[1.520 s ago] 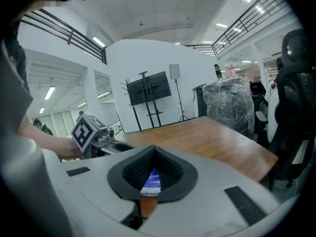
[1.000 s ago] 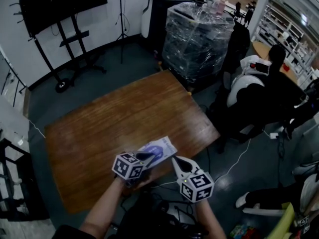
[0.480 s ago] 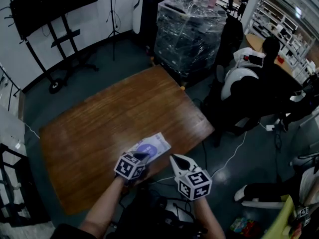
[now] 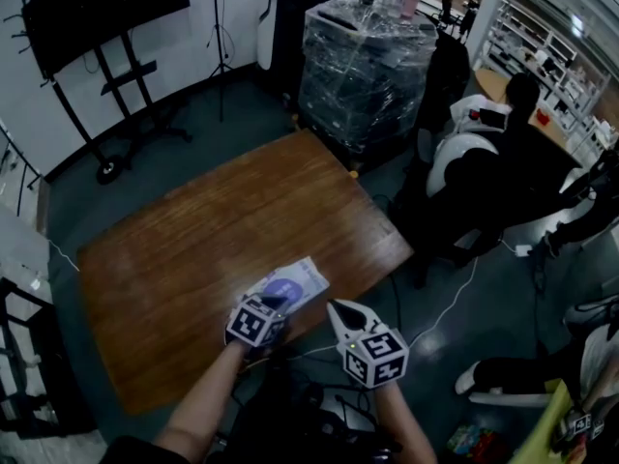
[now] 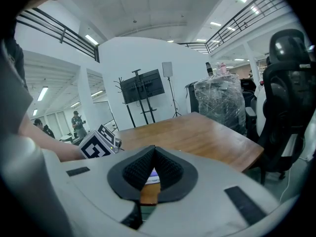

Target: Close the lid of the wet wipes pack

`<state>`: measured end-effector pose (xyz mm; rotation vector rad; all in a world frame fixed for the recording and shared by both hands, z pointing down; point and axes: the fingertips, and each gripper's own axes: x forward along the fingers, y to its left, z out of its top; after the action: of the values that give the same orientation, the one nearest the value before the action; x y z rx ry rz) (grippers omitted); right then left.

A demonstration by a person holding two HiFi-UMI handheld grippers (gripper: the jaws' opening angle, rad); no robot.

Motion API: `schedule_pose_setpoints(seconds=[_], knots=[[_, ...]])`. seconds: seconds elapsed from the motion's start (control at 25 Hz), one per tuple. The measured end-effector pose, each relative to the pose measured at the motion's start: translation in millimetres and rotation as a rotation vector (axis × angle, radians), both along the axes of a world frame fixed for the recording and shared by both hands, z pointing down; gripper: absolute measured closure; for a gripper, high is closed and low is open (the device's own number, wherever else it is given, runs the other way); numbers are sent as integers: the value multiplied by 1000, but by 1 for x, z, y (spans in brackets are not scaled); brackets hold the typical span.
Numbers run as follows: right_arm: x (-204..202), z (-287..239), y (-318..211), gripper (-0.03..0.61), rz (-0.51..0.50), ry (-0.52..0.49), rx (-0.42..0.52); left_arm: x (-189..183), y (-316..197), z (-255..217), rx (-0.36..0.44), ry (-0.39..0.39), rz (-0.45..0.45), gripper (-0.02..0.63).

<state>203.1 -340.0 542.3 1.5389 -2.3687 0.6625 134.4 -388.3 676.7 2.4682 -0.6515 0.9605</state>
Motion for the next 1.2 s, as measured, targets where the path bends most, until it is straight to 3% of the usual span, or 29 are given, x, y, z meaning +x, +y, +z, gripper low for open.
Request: schedule_pose_setpoints(seconds=[0.32, 0.72, 1.2], knots=[[4, -23, 13, 568, 4, 0, 63, -15, 10, -19, 54, 23, -71, 614], [3, -67, 58, 568, -42, -78, 202, -6, 67, -124, 206, 281, -136, 614], [-9, -109, 98, 569, -9, -100, 318, -15, 123, -217, 314, 460, -87, 614]])
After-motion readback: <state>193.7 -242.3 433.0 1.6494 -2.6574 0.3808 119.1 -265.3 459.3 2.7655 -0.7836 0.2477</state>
